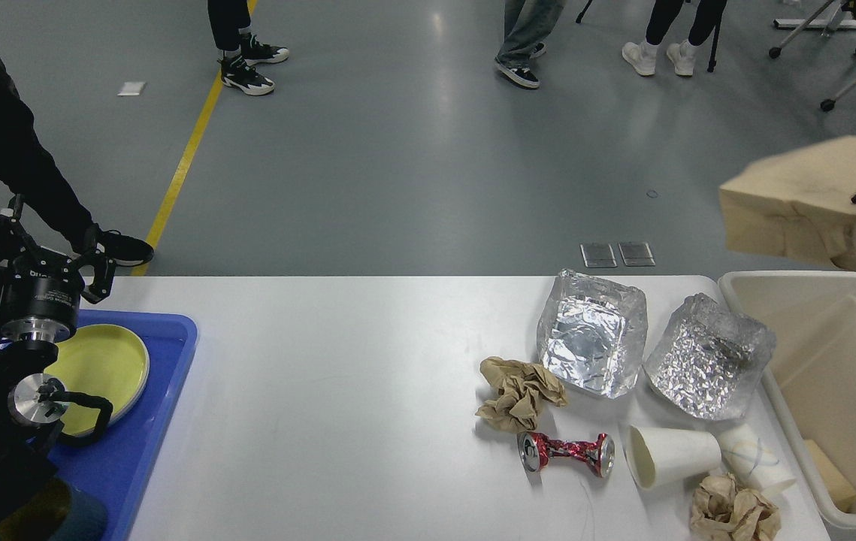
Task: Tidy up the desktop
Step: 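Lift the paper bag and carry it into the cream bin, then move the right gripper back over the crumpled tan paper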
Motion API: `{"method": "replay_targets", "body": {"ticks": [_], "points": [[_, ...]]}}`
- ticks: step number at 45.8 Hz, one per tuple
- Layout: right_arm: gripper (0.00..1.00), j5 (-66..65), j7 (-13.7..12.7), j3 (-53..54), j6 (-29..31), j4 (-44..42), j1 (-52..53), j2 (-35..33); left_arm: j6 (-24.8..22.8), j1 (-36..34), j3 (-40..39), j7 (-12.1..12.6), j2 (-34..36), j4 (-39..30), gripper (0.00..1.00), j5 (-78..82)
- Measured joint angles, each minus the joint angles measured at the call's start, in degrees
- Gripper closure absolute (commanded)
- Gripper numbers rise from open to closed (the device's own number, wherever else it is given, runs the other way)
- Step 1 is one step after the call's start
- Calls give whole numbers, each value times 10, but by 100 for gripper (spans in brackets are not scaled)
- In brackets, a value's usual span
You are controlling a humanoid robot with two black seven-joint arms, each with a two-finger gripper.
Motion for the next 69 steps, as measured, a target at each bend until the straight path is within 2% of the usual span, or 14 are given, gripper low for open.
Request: {"method": "replay_targets", "body": {"ticks": [11, 21, 28, 29, 33, 35, 37, 44, 52, 62, 69], "points": [[100, 1, 0, 7, -171, -16, -131, 14, 0, 0, 0, 0, 0, 0, 4, 0], [100, 1, -4, -2, -242, -33, -189, 42, 0, 0, -1, 0, 0, 0, 4, 0], [100, 1, -4, -1, -270, -87, -249, 75, 0, 0, -1, 0, 0, 0, 4, 0], [95, 1, -4, 1, -272, -97, -256, 79, 0, 0, -1, 0, 0, 0, 4, 0], [33, 2, -4, 5, -275, -126, -290, 97, 0, 0, -1, 0, 0, 0, 4, 0], [13, 2, -4, 6, -278, -134, -306, 104, 0, 0, 0, 0, 0, 0, 4, 0], [0, 3, -4, 6, -286, -136, -320, 109, 0, 0, 0, 0, 0, 0, 4, 0], [0, 9, -4, 6, -339, -139, -360, 128, 0, 0, 0, 0, 0, 0, 4, 0], [0, 10, -4, 4, -353, -139, -372, 145, 0, 0, 0, 0, 0, 0, 4, 0], [0, 8, -1, -4, -323, -136, -311, 174, 0, 0, 0, 0, 0, 0, 4, 0], [0, 0, -4, -42, -272, -136, -197, 232, 0, 0, -1, 0, 0, 0, 4, 0]]}}
